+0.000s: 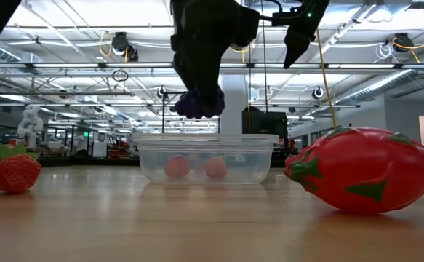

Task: Pick and placing Produce into tupperware
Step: Put the grapes into the bin

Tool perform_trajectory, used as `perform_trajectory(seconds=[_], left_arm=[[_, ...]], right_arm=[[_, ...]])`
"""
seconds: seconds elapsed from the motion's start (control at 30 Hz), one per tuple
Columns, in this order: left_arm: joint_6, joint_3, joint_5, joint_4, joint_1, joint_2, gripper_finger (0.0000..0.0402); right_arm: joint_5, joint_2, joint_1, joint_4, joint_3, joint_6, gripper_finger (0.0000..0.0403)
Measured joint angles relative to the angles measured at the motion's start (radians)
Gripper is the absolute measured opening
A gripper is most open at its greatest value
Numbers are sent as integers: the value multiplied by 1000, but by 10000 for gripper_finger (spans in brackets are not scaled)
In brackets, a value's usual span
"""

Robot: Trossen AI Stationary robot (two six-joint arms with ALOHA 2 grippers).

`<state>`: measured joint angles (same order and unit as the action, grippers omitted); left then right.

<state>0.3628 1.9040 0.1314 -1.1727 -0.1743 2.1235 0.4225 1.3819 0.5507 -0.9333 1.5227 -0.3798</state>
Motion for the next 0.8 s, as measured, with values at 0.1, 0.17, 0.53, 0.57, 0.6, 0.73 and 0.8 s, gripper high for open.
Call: perform_trajectory(seconds=[0.1, 0.17, 0.53, 0.57, 0.6, 0.73, 0.8], left_arm=[[1, -16, -1, 28, -8, 0, 237], [12, -23, -2, 29, -10, 0, 237], [7, -77, -50, 100, -10, 0, 237], [6, -78, -50, 107, -9, 0, 237], [6, -78, -50, 114, -9, 0, 237], [-13, -78, -59, 131, -9, 0, 237], [-15, -78, -59, 130, -9, 0, 237]], right_arm=[[0, 0, 0, 0, 0, 0, 177], [0, 0, 0, 0, 0, 0, 177], [-1, 0, -2, 0, 0, 1, 177], [-1, 0, -2, 0, 0, 1, 177], [-1, 0, -2, 0, 0, 1, 177], [-1, 0, -2, 0, 0, 1, 177], [-1, 0, -2, 0, 0, 1, 177]])
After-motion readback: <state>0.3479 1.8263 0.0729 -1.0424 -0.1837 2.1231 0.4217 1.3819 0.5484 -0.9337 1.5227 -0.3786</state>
